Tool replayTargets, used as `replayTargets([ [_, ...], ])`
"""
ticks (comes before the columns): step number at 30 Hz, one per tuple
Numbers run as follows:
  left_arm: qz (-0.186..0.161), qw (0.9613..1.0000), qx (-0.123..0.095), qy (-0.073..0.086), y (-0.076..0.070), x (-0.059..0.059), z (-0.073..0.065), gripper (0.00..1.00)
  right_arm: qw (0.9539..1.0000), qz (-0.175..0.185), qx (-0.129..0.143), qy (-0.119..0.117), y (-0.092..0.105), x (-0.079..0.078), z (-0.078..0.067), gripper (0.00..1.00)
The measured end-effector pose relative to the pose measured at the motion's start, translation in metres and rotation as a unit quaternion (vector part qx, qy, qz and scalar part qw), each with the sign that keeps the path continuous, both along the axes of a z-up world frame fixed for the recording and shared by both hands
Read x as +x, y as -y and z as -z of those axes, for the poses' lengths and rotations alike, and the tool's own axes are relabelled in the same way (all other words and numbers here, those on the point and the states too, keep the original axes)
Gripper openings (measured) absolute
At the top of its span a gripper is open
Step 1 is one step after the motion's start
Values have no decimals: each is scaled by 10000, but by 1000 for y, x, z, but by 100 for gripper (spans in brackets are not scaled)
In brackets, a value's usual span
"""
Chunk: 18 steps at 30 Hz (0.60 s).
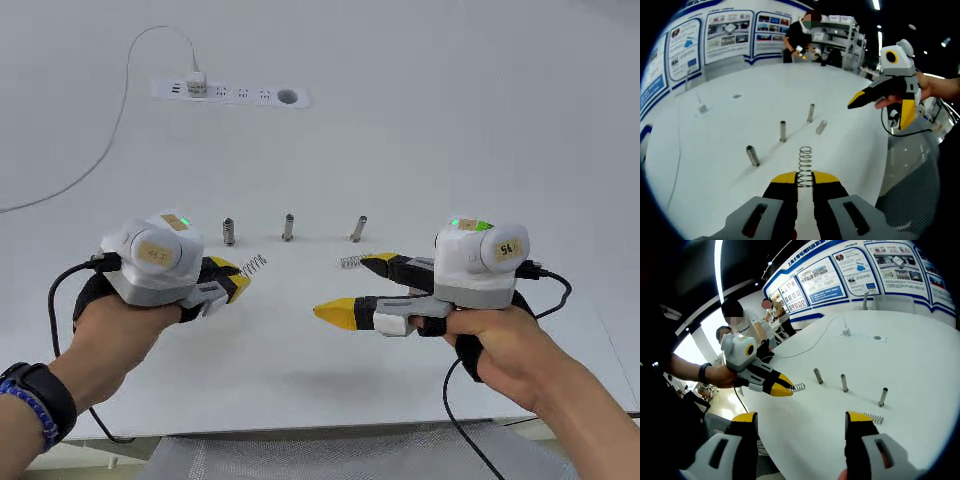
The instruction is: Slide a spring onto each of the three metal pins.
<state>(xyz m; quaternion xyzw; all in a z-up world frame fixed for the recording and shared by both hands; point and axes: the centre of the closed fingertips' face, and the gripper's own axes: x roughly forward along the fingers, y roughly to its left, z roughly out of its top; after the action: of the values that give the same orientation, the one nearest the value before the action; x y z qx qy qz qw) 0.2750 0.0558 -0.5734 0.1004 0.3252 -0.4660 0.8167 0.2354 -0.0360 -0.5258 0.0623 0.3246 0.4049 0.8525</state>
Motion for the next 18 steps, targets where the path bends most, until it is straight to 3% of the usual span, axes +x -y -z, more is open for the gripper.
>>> replayTargets([
  [8,137,9998,-95,99,-1,-10,-14,10,9994,-348,56,31,-20,2,-5,69],
  [18,541,9981,-112,265,13,-27,-25,10,9977,-662,97,92,-35,3,-7,67],
])
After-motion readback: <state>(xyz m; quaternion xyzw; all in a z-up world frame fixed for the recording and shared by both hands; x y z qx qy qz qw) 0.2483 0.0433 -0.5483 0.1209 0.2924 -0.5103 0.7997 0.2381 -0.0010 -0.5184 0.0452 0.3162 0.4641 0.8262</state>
